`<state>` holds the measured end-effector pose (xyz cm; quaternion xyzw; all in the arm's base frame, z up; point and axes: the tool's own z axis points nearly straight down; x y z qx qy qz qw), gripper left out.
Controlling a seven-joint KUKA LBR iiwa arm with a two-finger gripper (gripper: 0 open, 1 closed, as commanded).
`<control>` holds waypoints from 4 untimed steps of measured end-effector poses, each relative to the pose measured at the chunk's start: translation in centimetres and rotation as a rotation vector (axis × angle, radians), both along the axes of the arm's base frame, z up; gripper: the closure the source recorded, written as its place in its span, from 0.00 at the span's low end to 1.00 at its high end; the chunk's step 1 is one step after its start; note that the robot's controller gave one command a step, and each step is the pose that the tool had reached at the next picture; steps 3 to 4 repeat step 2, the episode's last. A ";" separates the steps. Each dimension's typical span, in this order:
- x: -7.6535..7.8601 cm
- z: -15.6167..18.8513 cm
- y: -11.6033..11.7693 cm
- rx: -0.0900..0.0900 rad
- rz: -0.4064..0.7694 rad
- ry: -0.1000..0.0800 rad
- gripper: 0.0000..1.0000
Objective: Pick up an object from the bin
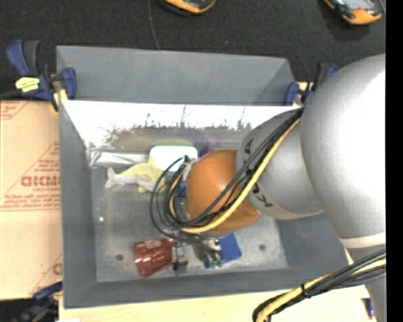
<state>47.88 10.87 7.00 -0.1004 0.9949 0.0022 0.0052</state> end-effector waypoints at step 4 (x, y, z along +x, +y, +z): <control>0.2 13.8 -2.7 -0.002 -0.008 0.003 1.00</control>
Offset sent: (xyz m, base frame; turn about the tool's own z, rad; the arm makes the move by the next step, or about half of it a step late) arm -0.0001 -0.0252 0.1347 0.0038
